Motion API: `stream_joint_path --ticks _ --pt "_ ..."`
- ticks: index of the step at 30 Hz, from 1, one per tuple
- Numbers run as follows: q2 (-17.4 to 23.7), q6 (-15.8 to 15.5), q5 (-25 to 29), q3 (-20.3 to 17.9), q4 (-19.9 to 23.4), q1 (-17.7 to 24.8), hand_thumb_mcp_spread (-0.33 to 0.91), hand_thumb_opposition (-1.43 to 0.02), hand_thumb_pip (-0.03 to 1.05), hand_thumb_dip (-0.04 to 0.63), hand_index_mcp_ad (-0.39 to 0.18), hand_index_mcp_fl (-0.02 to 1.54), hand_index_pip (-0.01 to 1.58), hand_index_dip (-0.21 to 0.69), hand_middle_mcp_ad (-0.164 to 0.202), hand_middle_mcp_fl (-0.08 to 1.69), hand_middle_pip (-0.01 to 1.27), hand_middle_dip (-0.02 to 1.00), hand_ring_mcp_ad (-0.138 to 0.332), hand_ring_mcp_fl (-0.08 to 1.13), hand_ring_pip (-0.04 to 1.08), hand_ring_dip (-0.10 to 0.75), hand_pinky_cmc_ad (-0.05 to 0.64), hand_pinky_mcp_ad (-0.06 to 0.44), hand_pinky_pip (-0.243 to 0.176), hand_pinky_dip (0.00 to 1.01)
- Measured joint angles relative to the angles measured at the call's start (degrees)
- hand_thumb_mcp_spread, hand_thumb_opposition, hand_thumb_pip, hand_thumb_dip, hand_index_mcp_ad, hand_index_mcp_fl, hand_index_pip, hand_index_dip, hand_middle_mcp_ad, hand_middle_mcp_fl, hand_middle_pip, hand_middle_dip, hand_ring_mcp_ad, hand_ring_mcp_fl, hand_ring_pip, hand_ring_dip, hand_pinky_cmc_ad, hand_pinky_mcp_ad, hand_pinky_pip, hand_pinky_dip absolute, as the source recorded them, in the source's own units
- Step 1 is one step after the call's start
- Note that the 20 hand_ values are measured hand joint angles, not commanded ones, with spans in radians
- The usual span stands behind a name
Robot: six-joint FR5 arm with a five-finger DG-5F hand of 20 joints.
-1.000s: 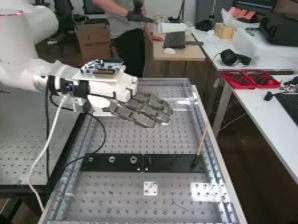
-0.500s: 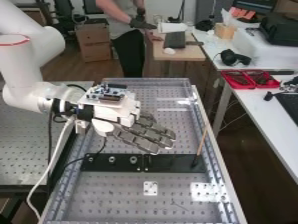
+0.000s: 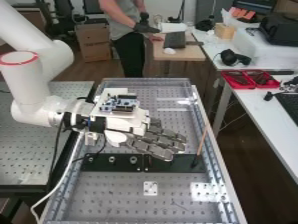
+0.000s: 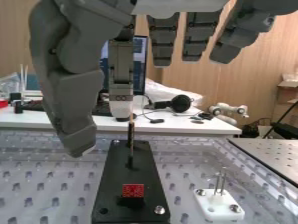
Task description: Grab the pcb board and place it in the clear container
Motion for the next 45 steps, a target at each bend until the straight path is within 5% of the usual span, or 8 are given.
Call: stream_joint_path --ticks 11,28,40,45 --pt "-2.2 -1.7 -3.4 0.7 3.6 -1.3 0.6 -0.81 0.35 0.19 -0.164 0.05 1.48 0.265 0.075 0.01 0.14 0.14 0.11 0.01 0.09 0.044 0.283 0.152 -0.075 0.2" --pt "-3.8 -1.1 -1.8 -1.7 8.6 -1.7 0.6 -0.82 0.36 0.206 -0.166 0.1 1.52 0.246 0.068 0.01 0.14 0.16 0.11 0.01 0.1 0.058 0.283 0.133 -0.075 0.2" --pt "-5.5 -3.8 -4.6 -1.0 9.0 -2.8 0.64 -0.82 0.38 0.222 -0.164 0.16 1.56 0.241 0.066 0.01 0.14 0.16 0.108 0.02 0.1 0.059 0.291 0.131 -0.075 0.2" --pt "-5.8 -5.3 -6.3 -0.5 9.1 -3.5 0.71 -0.82 0.42 0.239 -0.222 0.3 1.56 0.244 0.068 0.02 0.14 0.16 0.105 0.02 0.11 0.059 0.293 0.129 -0.075 0.2"
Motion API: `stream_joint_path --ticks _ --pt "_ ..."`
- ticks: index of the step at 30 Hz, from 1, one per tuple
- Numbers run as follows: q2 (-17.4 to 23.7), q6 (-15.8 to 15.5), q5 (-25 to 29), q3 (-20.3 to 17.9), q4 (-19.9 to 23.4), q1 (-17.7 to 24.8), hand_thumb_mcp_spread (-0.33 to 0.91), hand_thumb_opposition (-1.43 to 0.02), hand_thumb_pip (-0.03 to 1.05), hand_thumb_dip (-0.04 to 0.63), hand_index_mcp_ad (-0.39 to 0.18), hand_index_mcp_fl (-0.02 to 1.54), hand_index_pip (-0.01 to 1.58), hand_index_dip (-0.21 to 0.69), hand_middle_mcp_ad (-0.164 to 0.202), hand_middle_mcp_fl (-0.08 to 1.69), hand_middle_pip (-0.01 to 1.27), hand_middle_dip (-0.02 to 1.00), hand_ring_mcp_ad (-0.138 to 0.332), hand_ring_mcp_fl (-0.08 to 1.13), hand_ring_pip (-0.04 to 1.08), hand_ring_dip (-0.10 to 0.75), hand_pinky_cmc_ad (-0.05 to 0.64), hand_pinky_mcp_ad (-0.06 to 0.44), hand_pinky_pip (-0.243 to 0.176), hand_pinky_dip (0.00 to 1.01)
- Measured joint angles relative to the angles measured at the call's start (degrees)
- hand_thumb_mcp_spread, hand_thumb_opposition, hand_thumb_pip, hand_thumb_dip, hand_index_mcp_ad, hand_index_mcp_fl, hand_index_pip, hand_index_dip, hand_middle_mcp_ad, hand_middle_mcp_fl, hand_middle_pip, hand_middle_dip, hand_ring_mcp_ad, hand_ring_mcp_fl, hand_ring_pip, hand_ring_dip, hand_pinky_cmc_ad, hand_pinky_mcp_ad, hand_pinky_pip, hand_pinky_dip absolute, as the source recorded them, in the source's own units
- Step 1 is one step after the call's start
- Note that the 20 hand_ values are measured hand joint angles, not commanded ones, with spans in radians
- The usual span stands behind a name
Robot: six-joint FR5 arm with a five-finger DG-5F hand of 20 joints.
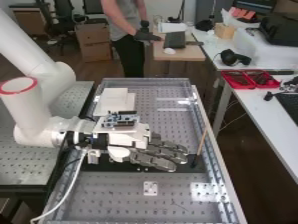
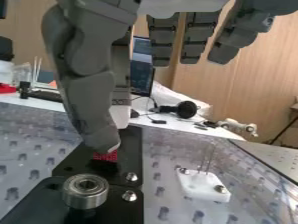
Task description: Grab the pcb board and place it in the clear container
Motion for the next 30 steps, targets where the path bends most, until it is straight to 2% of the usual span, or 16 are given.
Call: stream_joint_path --ticks 7,14,30 --pt "-0.7 -0.7 -2.0 1.6 -1.4 -0.8 0.73 -0.82 0.41 0.236 -0.248 0.3 1.56 0.234 0.07 0.02 0.14 0.16 0.105 0.03 0.1 0.059 0.293 0.129 -0.075 0.2" --pt "-0.5 -0.3 -3.0 2.1 -2.4 -1.0 0.66 -0.83 0.42 0.239 -0.251 0.16 1.54 0.222 0.066 0.02 0.14 0.16 0.108 0.03 0.11 0.075 0.293 0.131 -0.075 0.2" --pt "-1.3 -0.8 -4.2 2.8 -3.4 -1.0 0.61 -0.83 0.41 0.239 -0.239 0.14 1.51 0.171 0.068 0.02 0.14 0.16 0.105 0.03 0.1 0.079 0.295 0.133 -0.075 0.2"
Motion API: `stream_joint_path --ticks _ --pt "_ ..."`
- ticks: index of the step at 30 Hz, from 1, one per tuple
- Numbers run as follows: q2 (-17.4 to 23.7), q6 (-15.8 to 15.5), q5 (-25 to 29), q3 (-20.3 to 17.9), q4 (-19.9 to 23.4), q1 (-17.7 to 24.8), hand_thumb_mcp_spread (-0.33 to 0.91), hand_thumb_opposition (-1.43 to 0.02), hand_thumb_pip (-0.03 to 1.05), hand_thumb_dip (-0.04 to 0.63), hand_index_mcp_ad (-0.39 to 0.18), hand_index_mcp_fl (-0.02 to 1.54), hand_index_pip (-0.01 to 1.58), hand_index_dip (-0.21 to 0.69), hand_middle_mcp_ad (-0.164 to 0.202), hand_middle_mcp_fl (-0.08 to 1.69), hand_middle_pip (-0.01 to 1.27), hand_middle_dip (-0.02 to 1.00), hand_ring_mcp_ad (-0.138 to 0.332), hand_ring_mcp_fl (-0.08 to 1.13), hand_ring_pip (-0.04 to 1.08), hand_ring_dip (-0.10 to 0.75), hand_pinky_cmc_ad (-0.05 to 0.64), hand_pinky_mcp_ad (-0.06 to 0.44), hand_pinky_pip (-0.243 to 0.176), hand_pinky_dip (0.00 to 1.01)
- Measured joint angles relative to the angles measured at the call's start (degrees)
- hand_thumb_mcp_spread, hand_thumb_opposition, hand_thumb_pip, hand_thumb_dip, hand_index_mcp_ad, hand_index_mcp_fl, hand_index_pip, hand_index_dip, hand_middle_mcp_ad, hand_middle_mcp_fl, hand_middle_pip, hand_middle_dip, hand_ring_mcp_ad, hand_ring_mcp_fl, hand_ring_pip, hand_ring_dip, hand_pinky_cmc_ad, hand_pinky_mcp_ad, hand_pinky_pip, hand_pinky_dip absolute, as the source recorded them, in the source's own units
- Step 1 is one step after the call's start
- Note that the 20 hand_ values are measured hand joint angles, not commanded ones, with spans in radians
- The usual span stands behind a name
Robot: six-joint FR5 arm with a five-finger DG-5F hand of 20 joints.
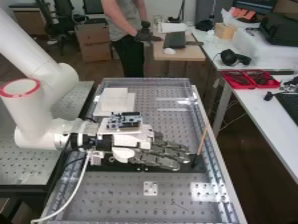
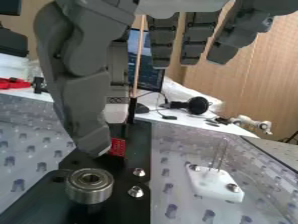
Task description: Grab the pcb board and place it in the clear container
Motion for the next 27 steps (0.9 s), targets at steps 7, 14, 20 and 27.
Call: stream_joint_path --ticks 7,14,20,27 --pt "-0.6 0.0 -0.6 0.4 -0.3 -0.4 0.61 -0.83 0.41 0.236 -0.239 0.14 1.51 0.169 0.068 0.02 0.14 0.16 0.105 0.03 0.1 0.079 0.295 0.129 -0.075 0.2" --pt "-1.3 0.2 -1.4 1.2 -0.7 -0.6 0.61 -0.84 0.42 0.236 -0.239 0.16 1.51 0.173 0.068 0.02 0.14 0.16 0.105 0.03 0.1 0.082 0.295 0.113 -0.075 0.2" --pt "-1.6 0.2 -1.8 1.6 -1.1 -0.7 0.62 -0.83 0.42 0.239 -0.236 0.19 1.51 0.169 0.068 0.02 0.14 0.16 0.105 0.03 0.1 0.079 0.297 0.113 -0.075 0.2" --pt "-1.8 -0.2 -2.1 2.0 -1.5 -1.1 0.66 -0.84 0.46 0.251 -0.236 0.24 1.56 0.169 0.068 0.02 0.14 0.16 0.105 0.03 0.1 0.082 0.297 0.113 -0.075 0.2"
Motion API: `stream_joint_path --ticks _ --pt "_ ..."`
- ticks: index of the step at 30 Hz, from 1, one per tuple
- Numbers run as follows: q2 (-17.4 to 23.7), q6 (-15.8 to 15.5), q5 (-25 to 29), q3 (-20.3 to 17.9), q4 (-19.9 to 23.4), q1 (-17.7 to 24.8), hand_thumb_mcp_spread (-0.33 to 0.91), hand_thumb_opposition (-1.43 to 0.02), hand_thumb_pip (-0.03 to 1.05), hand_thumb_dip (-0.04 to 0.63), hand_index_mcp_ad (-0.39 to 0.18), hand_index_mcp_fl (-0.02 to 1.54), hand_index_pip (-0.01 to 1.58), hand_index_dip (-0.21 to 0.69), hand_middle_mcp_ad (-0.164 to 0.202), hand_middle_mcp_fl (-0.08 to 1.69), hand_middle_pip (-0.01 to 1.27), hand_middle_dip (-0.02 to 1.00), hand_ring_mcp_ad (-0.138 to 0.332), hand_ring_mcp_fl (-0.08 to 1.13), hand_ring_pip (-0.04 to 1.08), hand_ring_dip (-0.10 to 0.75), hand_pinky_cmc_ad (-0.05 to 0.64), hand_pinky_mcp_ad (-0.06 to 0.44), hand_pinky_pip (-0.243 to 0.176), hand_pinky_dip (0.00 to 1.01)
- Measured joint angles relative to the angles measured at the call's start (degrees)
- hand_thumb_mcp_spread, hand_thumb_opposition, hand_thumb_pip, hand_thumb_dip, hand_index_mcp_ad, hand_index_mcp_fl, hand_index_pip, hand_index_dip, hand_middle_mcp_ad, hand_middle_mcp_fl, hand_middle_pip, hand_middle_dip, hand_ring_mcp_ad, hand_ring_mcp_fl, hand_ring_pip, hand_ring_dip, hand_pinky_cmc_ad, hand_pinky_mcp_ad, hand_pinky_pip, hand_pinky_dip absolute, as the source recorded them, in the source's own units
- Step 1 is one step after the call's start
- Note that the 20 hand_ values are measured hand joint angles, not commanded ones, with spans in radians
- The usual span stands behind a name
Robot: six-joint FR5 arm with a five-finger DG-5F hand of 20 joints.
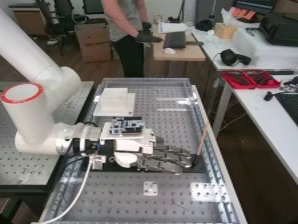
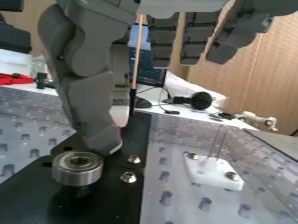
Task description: Grab the pcb board and place it in the clear container
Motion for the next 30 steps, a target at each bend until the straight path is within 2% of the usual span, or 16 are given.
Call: stream_joint_path --ticks 7,9,21,24,30 --pt "-0.2 0.1 -0.2 0.4 0.0 -0.2 0.68 -0.84 0.46 0.251 -0.239 0.28 1.56 0.175 0.068 0.02 0.14 0.16 0.105 0.03 0.1 0.082 0.298 0.113 -0.059 0.2" --pt "-0.3 0.2 -0.3 0.4 -0.1 -0.2 0.69 -0.84 0.46 0.251 -0.239 0.28 1.56 0.176 0.065 0.04 0.14 0.16 0.105 0.03 0.1 0.079 0.318 0.113 -0.059 0.2" --pt "-0.7 0.4 -0.7 0.9 -0.5 -0.2 0.68 -0.84 0.44 0.253 -0.237 0.24 1.54 0.176 0.068 0.04 0.14 0.16 0.108 0.03 0.1 0.082 0.318 0.113 -0.059 0.2" --pt "-0.8 0.6 -0.9 0.9 -0.2 -0.2 0.7 -0.84 0.46 0.251 -0.227 0.35 1.54 0.171 0.068 0.04 0.14 0.16 0.105 0.03 0.1 0.079 0.318 0.113 -0.059 0.2" --pt "-0.7 1.1 -1.1 1.0 0.0 -0.2 0.71 -0.84 0.46 0.251 -0.225 0.4 1.51 0.168 0.068 0.04 0.14 0.16 0.11 0.03 0.1 0.079 0.318 0.113 -0.059 0.2"
